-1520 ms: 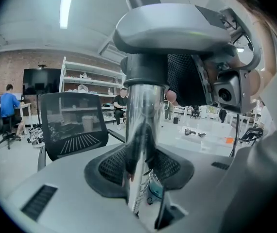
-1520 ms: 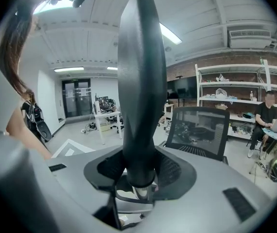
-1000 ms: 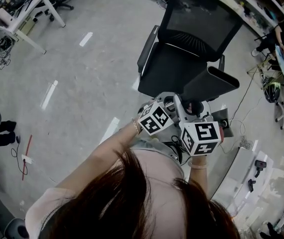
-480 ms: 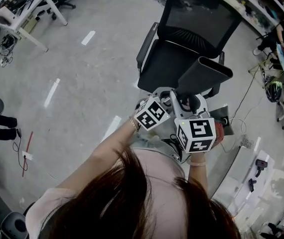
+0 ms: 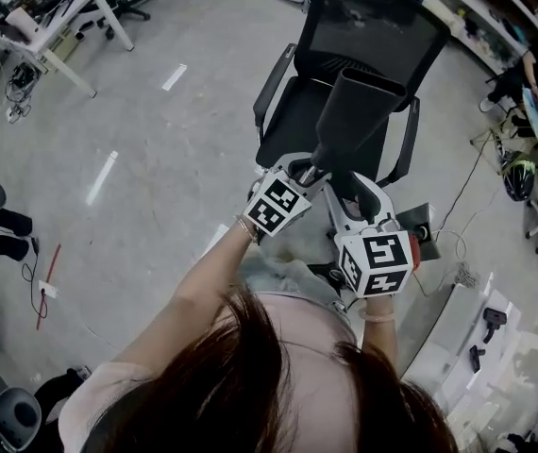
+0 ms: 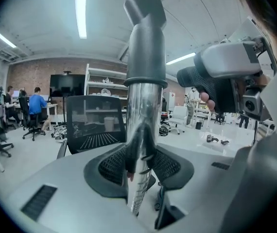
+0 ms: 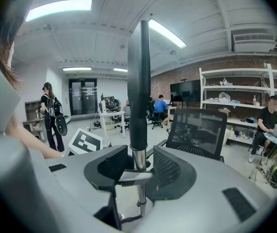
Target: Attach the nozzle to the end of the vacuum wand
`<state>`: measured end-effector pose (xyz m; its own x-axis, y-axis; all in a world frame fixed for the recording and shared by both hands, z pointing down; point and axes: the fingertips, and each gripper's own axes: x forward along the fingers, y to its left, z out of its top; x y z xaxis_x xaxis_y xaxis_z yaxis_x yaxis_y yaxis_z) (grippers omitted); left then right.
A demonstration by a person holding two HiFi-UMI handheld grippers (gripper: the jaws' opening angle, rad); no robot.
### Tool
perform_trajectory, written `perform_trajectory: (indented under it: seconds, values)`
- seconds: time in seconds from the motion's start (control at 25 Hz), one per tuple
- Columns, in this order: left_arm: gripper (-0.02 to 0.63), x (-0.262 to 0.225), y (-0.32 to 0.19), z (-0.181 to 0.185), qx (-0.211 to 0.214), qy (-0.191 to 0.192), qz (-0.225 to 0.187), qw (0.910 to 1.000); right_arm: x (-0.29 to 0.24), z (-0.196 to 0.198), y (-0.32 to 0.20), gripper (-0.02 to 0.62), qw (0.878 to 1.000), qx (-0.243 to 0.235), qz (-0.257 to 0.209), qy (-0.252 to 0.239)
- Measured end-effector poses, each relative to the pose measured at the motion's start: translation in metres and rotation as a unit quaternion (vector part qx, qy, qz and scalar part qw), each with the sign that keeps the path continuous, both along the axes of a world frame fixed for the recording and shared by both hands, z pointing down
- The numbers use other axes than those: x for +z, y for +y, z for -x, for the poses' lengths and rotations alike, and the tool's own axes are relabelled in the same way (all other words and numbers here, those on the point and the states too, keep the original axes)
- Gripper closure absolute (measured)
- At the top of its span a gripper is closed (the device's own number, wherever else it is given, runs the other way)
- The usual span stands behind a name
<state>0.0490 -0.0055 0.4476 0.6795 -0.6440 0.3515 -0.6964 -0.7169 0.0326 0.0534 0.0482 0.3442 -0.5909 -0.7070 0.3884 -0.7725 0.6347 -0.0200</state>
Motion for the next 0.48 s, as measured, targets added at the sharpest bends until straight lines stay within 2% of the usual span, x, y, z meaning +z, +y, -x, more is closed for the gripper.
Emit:
perform_trajectory:
  seconds: [0.28,0.36,0.48]
  values:
    - [0.456,-0.003,0.015,0.004,0.007,0.003,-0.011,0.9999,-0.005,-0.016,0.023,0.419,0.999,0.040,-0.008,-0.022]
    - [0.456,-0.004,0.018,0.006,0.012,0.004,-0.013,0.9998,-0.007,-0.022,0.028,0.482,0.998,0.064,-0.022,-0.015]
    - [0.456,-0.006,0.025,0.009,0.021,0.005,-0.013,0.9997,-0.009,-0.033,0.038,0.523,0.994,0.108,-0.030,-0.016]
